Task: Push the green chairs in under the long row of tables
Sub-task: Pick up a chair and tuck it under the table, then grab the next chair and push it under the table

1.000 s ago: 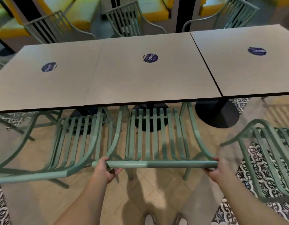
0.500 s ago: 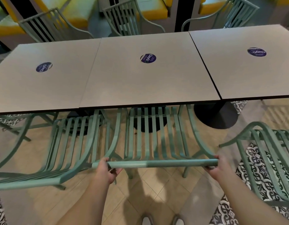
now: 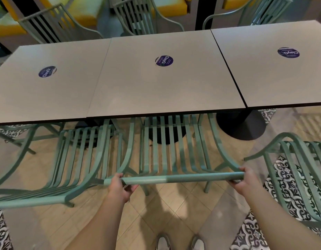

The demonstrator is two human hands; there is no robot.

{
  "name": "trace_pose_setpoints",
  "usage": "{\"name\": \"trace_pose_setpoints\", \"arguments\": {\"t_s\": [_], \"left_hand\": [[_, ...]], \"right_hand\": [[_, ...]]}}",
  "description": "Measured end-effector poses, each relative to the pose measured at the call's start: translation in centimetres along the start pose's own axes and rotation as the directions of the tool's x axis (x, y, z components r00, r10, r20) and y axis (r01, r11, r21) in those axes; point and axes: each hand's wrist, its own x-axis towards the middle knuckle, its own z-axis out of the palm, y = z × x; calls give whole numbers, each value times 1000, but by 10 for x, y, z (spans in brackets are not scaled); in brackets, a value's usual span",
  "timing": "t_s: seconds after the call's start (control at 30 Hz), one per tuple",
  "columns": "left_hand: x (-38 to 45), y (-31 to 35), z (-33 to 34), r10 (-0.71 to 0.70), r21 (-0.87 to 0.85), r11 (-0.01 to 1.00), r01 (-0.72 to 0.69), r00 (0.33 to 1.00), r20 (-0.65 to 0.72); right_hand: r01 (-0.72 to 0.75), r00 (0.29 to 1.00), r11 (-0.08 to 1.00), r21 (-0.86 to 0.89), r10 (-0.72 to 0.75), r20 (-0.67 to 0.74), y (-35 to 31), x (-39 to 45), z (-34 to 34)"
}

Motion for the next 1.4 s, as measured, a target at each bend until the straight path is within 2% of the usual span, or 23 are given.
{"name": "trace_pose_setpoints", "arguments": {"t_s": [0.43,0.53,0.67,0.77,0.9,1.0,1.1,1.23,1.4], "left_hand": [[1,-2,-4,3,19,1000,-3,999,32],[1,-3,-6,21,69,997,-22,1000,15],[4,-8,-14,96,218,972,-92,995,-7],[4,-15,-18,76,306,948,-91,995,60],[-9,-40,-13,33,423,898,-120,978,208],[-24,-68,0,-33,498,856,-135,949,314],[-43,-97,19,-127,580,804,-133,914,385],[-63,-138,40,-234,677,723,-137,873,427],[-99,-205,53,-307,782,594,-187,846,435]], "right_hand": [[-40,999,999,15,40,6,-4,8,-5],[-19,1000,1000,-1,19,6,-2,7,-5],[-8,1000,999,-45,10,28,0,5,-8],[-13,997,993,-120,23,76,0,5,-17],[37,980,993,-110,-15,197,6,1,-33],[88,963,996,-13,-81,258,19,-1,-54],[94,961,992,81,-112,254,32,-5,-89],[130,974,979,160,-156,164,38,-2,-156],[212,971,955,209,-230,65,30,-4,-271]]}}
